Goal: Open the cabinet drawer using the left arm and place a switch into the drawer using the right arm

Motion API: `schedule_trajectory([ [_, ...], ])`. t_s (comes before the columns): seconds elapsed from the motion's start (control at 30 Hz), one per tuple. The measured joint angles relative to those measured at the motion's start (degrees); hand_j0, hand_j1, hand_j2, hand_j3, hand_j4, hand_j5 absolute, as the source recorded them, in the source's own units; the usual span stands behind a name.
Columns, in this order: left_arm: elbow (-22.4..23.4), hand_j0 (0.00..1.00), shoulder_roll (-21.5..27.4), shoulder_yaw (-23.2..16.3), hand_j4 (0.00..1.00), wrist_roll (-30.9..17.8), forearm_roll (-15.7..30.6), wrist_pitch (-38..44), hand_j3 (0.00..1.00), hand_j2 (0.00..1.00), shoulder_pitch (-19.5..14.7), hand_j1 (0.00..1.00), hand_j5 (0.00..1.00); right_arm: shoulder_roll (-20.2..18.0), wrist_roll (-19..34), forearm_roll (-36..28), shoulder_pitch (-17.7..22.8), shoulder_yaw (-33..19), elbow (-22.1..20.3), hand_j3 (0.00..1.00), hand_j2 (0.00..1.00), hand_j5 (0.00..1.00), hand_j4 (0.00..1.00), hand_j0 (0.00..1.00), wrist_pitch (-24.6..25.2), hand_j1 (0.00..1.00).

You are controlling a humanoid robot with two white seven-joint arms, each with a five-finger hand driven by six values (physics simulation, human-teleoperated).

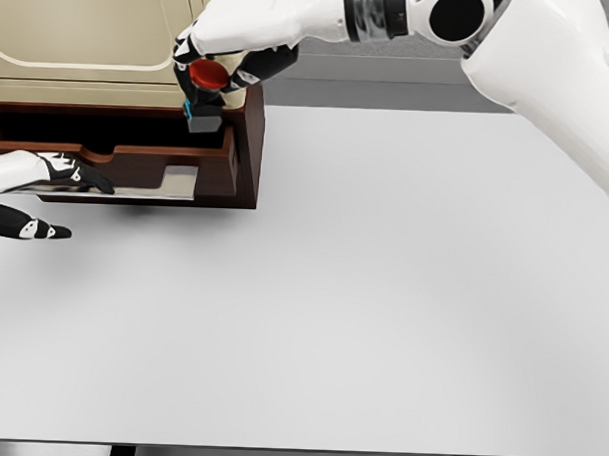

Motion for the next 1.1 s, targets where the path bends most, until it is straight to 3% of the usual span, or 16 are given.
schedule_trajectory([
  [0.4,-1.2,0.77,1.3,1.0,0.77,0.9,-1.0,-0.7,0.77,0.77,1.8,0.77,0.77,2.7,1.1,-3.9,-0.1,0.2,4.3,0.46,0.46,0.46,0.46,0.46,0.1,0.46],
  [1.1,-4.1,0.76,4.3,2.2,0.76,2.3,-1.0,-1.6,0.76,0.76,5.1,0.76,0.76,2.7,0.4,-3.6,-0.2,0.5,4.7,0.52,0.52,0.52,0.52,0.52,-0.8,0.52],
])
